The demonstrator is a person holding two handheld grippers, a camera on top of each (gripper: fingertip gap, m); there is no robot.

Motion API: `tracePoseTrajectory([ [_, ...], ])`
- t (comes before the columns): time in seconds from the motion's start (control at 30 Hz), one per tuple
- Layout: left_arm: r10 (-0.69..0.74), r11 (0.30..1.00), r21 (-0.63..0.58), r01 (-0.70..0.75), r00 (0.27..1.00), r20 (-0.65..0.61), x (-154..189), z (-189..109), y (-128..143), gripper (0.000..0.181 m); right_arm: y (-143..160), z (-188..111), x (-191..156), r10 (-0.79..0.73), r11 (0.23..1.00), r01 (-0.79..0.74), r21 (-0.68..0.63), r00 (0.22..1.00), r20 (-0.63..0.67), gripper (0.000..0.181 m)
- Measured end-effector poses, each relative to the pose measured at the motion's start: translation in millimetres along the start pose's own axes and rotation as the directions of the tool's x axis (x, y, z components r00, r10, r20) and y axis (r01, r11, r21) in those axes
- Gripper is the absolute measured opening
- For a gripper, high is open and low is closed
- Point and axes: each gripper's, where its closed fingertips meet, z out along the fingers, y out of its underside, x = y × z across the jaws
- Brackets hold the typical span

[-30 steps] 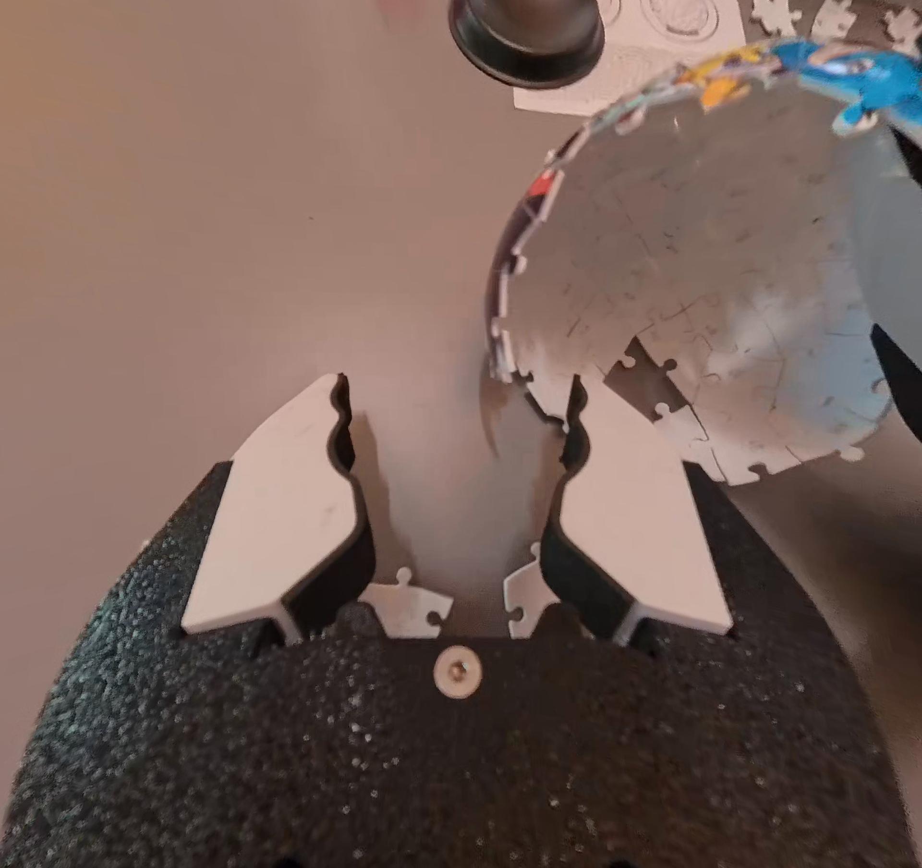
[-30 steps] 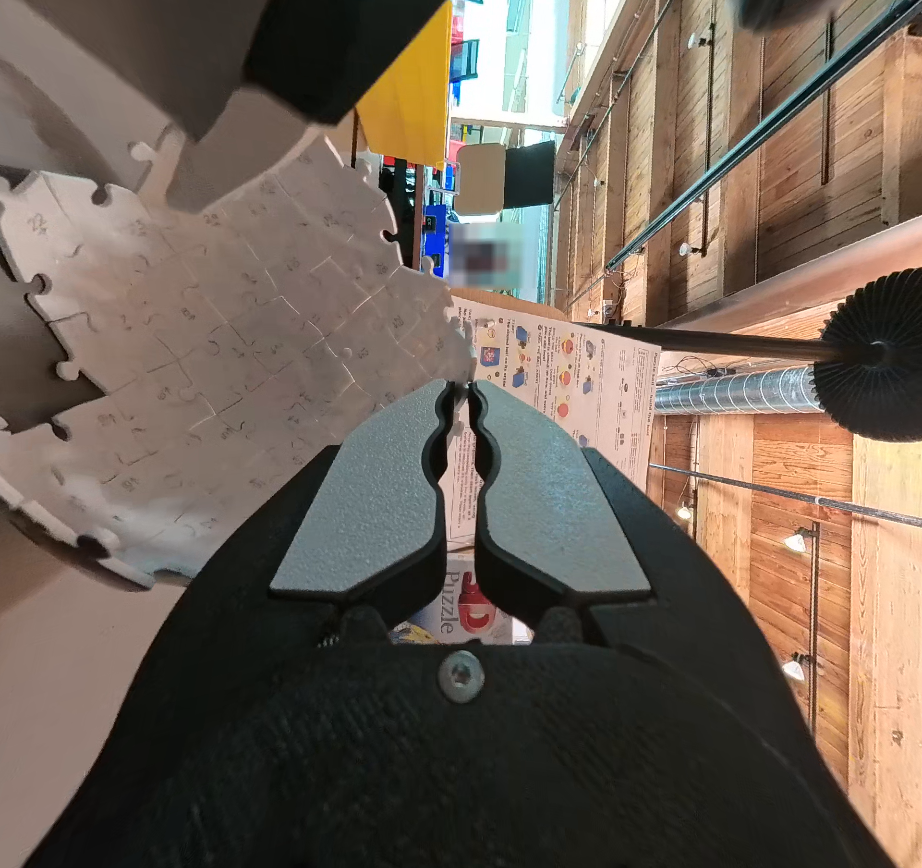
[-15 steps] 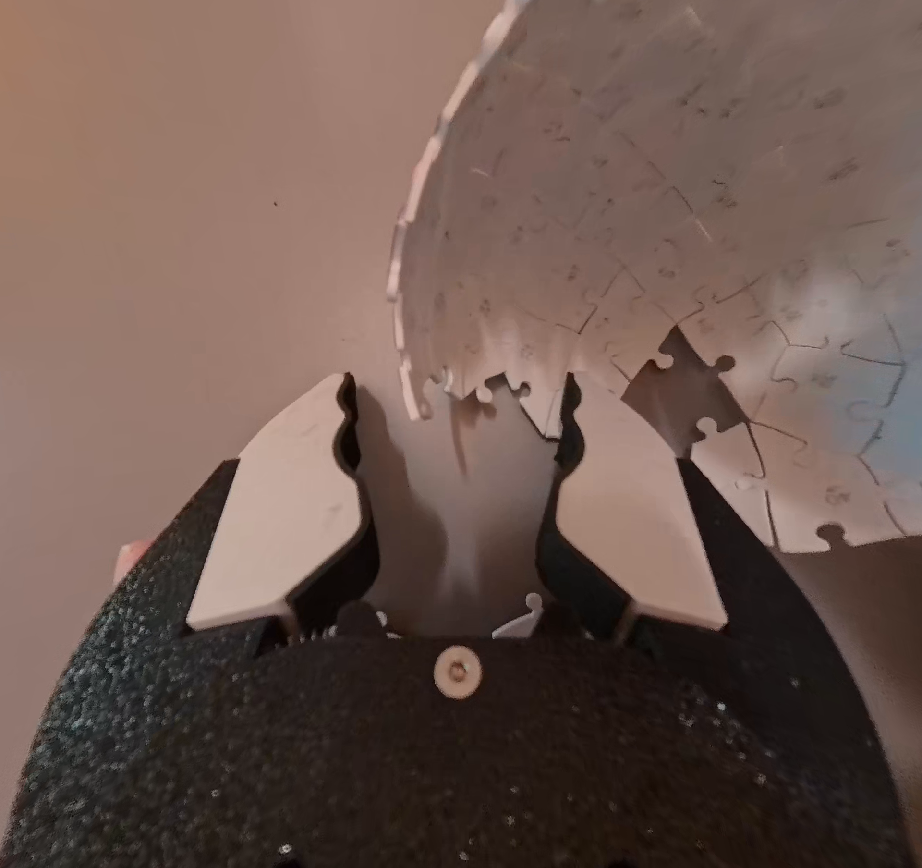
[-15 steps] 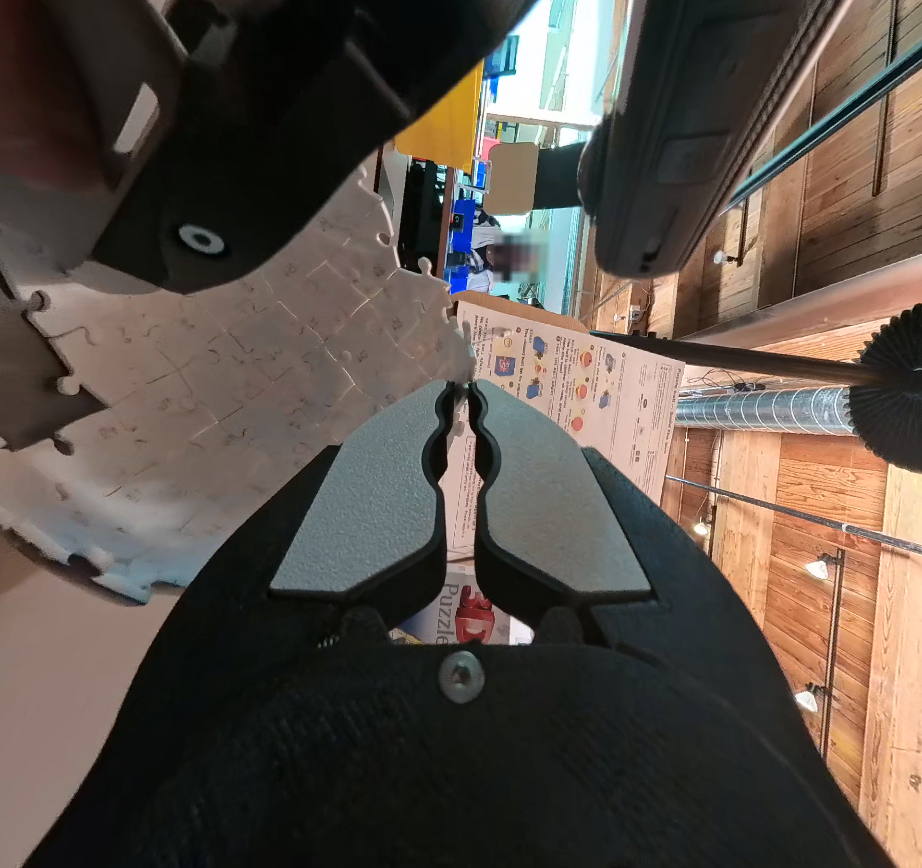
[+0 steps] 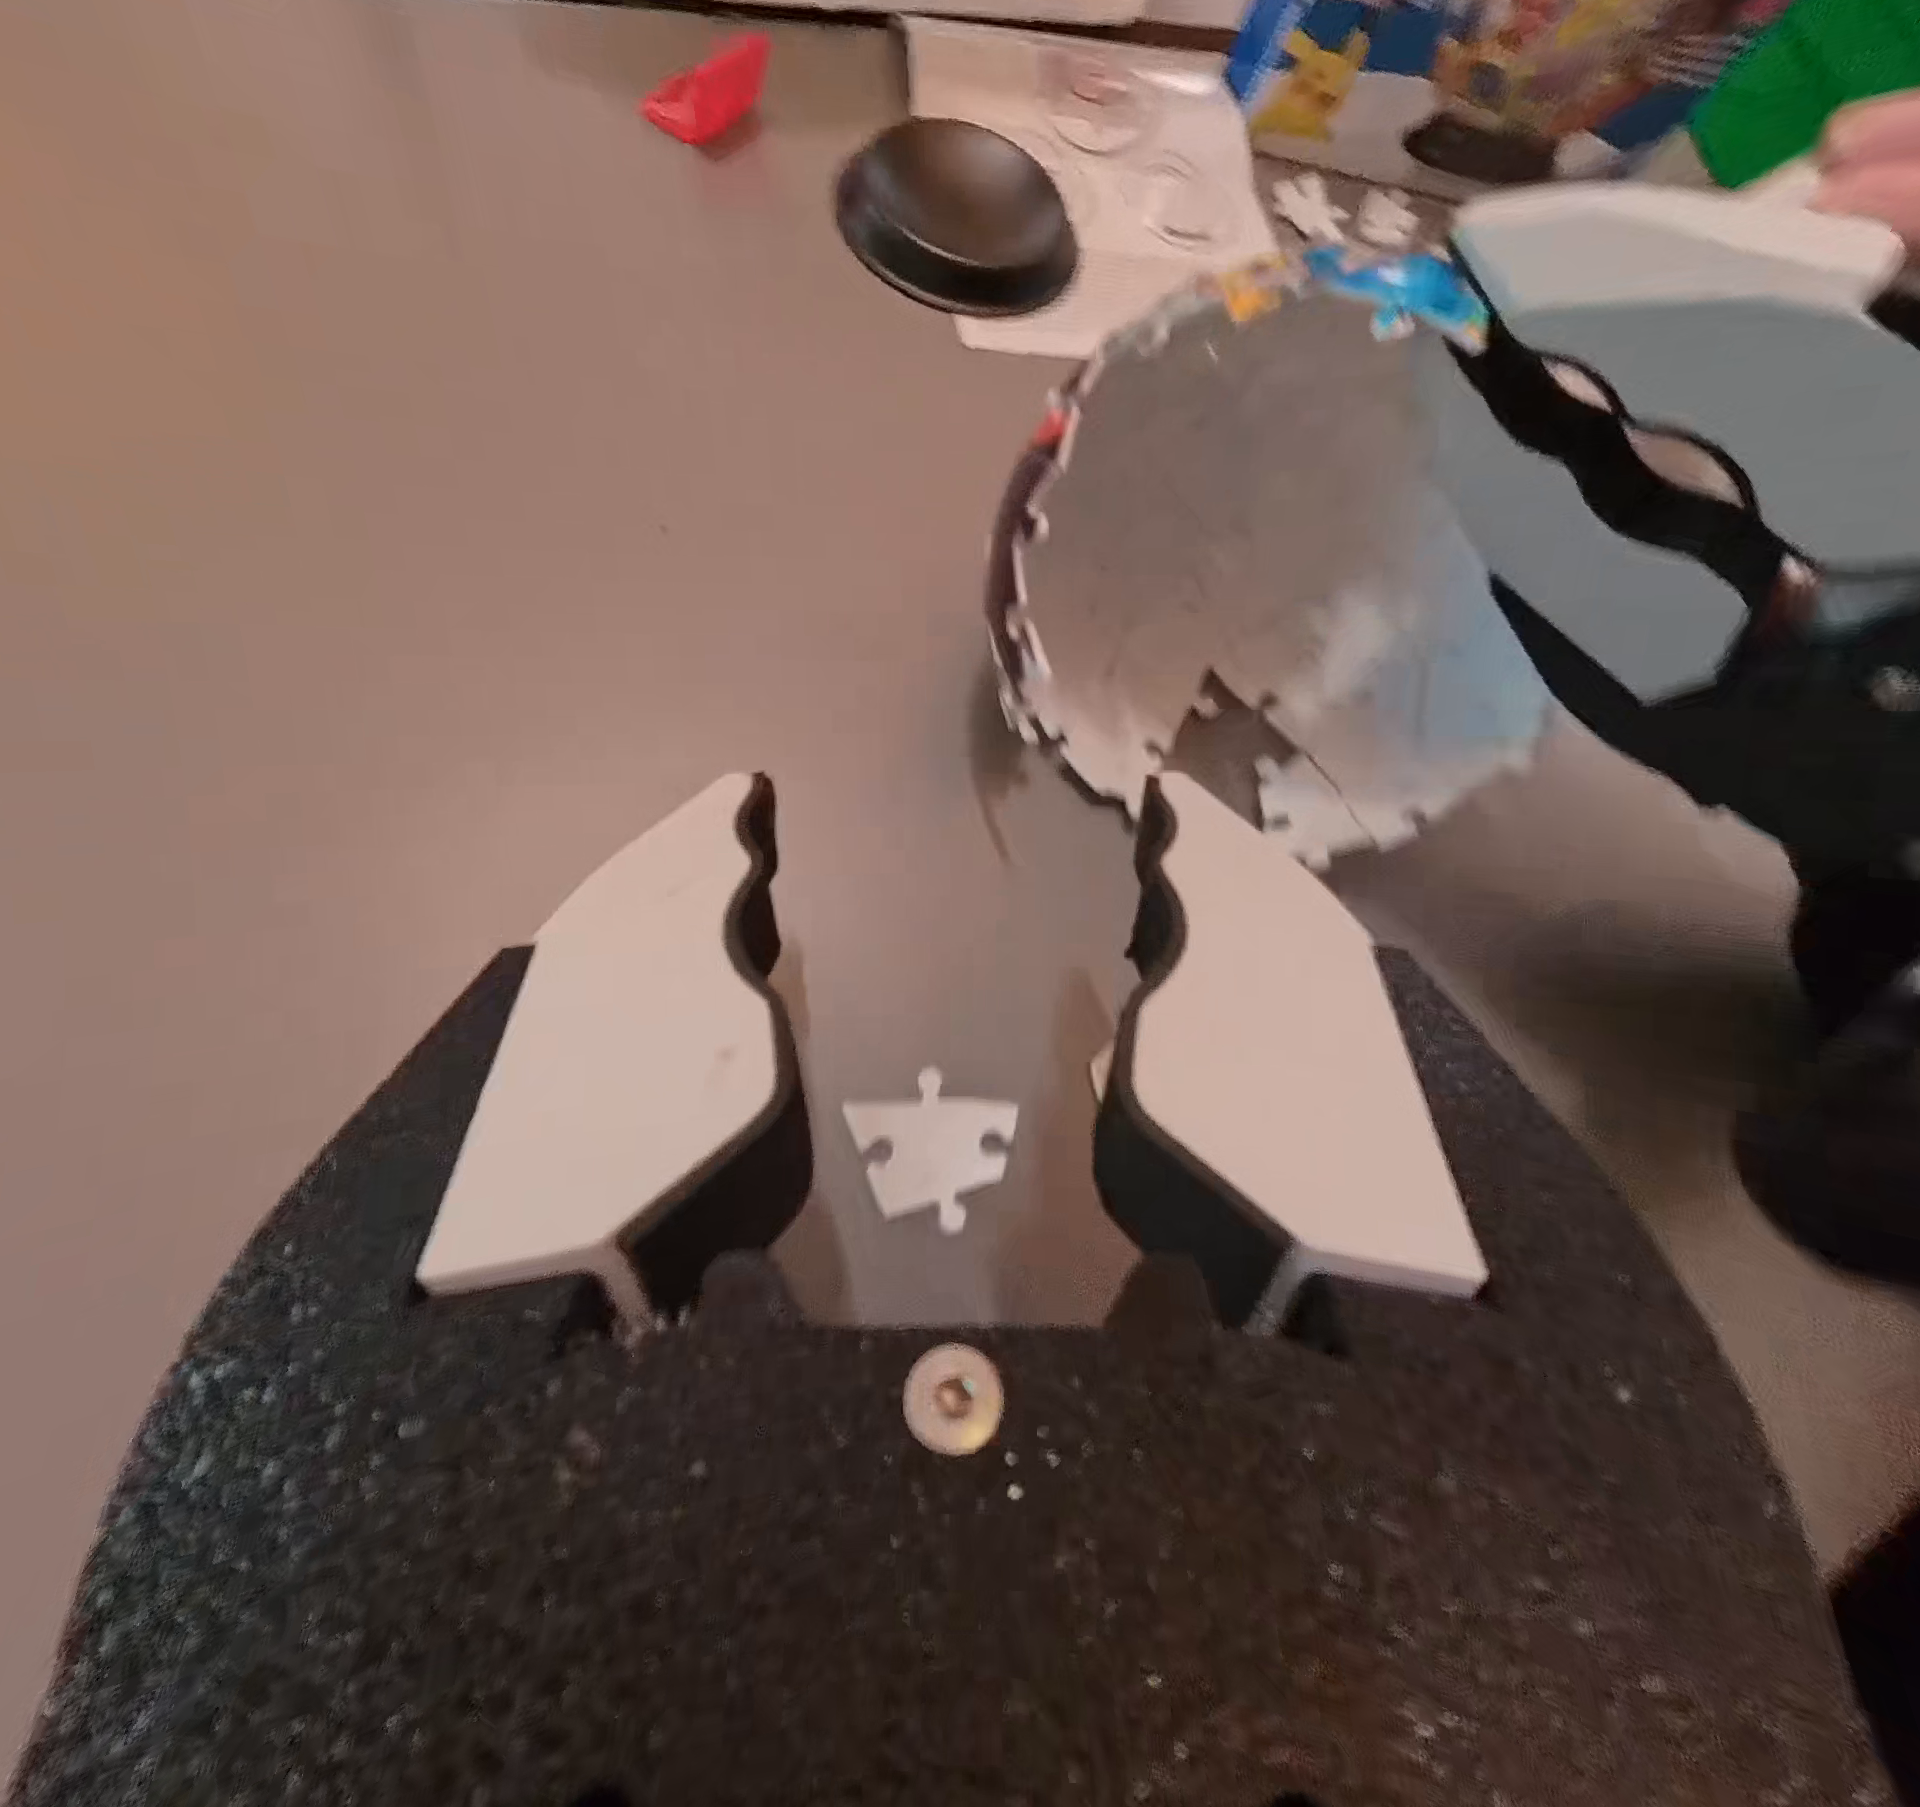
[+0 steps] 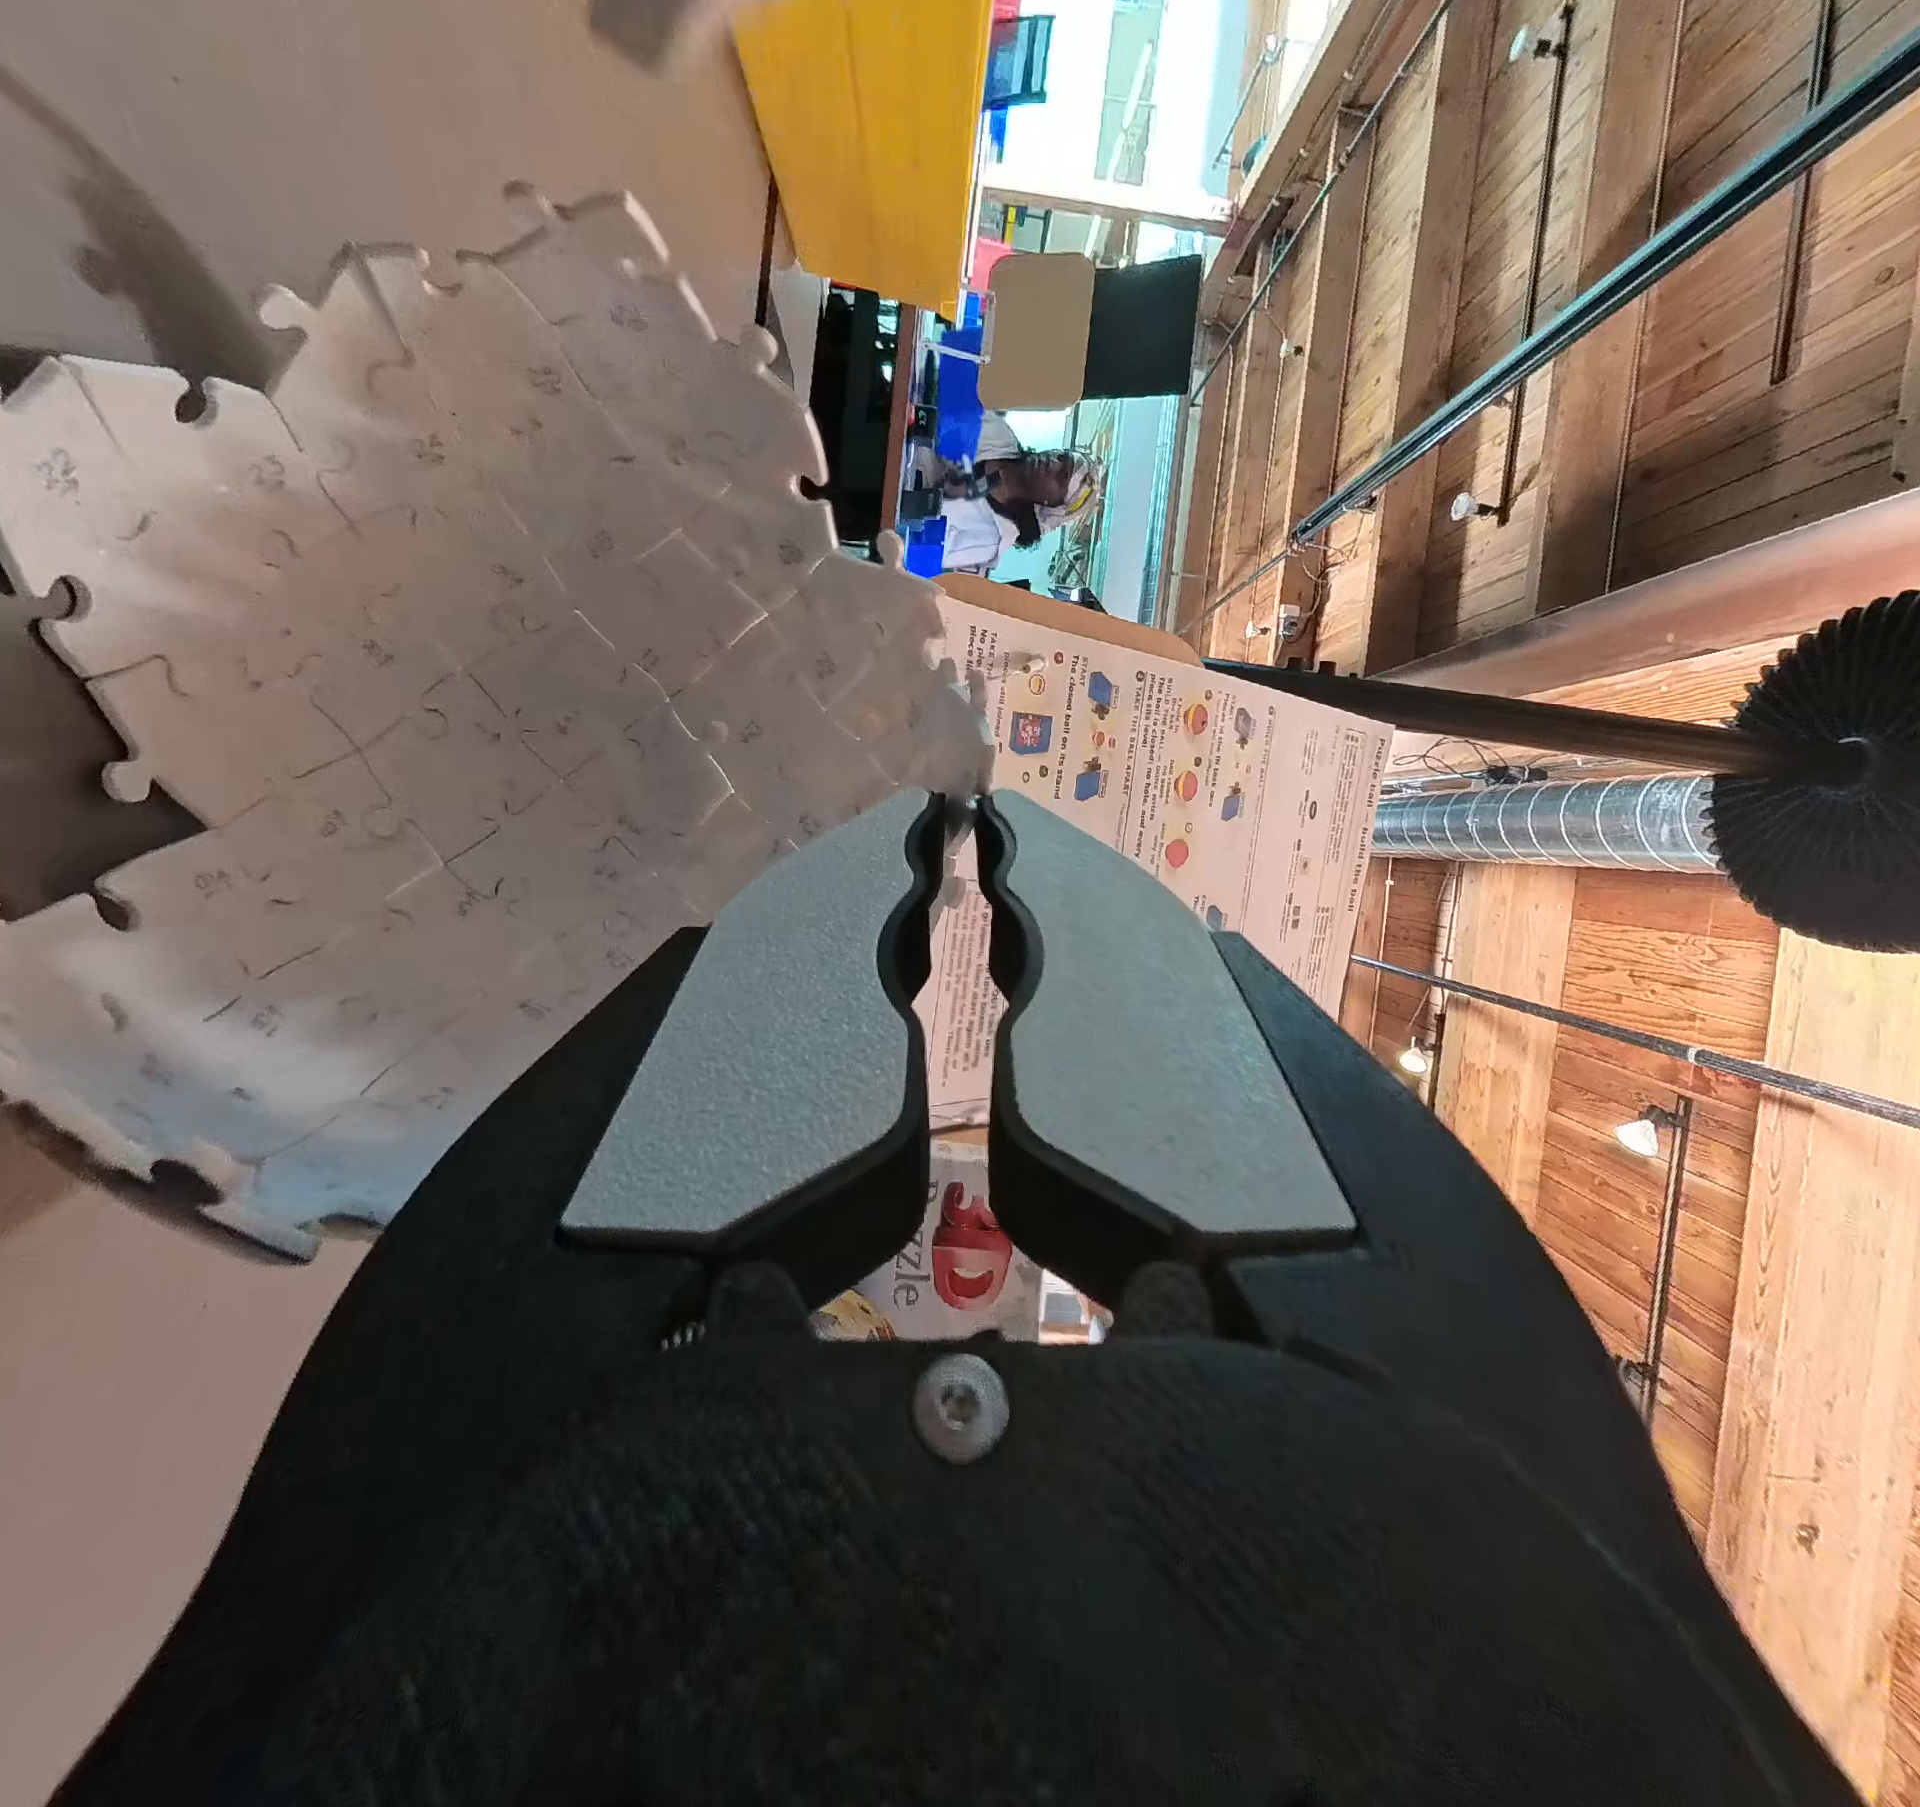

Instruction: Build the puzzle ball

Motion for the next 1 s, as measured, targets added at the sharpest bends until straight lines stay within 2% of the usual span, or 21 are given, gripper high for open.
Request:
tracePoseTrajectory([
  [0.07, 0.053, 0.998, -0.037, -0.055, 0.997, -0.058, -1.6, -9.9, 17.0, 0.064, 0.0, -1.1, -0.1, 0.006, 1.000, -0.006, 0.000, 1.000, -0.004, 0.006],
  [0.2, 0.200, 0.959, -0.202, -0.198, 0.980, -0.012, -28.0, -21.5, 64.7, 0.068, 0.8, -3.0, -0.1, 0.010, 1.000, -0.010, -0.005, 1.000, -0.011, 0.005],
  [0.3, 0.271, 0.924, -0.274, -0.266, 0.962, -0.020, -27.1, -24.4, 86.7, 0.069, 1.9, -2.0, -0.6, 0.009, 1.000, -0.009, -0.014, 1.000, -0.010, 0.006],
  [0.43, 0.373, 0.884, -0.295, -0.362, 0.928, -0.022, -16.2, -22.7, 92.6, 0.059, 2.2, -1.2, -0.5, 0.013, 1.000, -0.014, -0.017, 1.000, -0.010, 0.006],
  [0.67, 0.332, 0.912, -0.248, -0.327, 0.943, -0.024, 13.7, -17.9, 74.2, 0.056, 1.9, -1.2, -0.3, 0.018, 1.000, -0.018, -0.019, 1.000, -0.012, 0.006],
  [0.73, 0.293, 0.907, -0.304, -0.292, 0.955, -0.041, 28.9, -15.5, 82.1, 0.058, 1.7, -1.0, -0.4, 0.018, 1.000, -0.019, -0.020, 1.000, -0.012, 0.006],
  [0.83, 0.319, 0.876, -0.372, -0.308, 0.947, -0.033, 39.3, -12.7, 95.2, 0.050, 1.3, -1.0, -0.2, 0.019, 1.000, -0.019, -0.018, 1.000, -0.013, 0.005],
  [0.9, 0.335, 0.854, -0.410, -0.319, 0.942, -0.035, 40.5, -11.7, 102.5, 0.038, 1.9, -0.8, -0.5, 0.024, 1.000, -0.024, -0.019, 1.000, -0.012, 0.006],
  [0.93, 0.312, 0.859, -0.413, -0.301, 0.949, -0.042, 43.1, -11.4, 103.5, 0.029, 2.2, -0.6, -0.7, 0.024, 1.000, -0.024, -0.020, 1.000, -0.012, 0.006],
  [1.0, 0.245, 0.880, -0.409, -0.242, 0.969, -0.046, 48.2, -9.7, 103.4, 0.025, 1.9, -0.6, -0.4, 0.027, 0.999, -0.027, -0.018, 1.000, -0.013, 0.006],
])
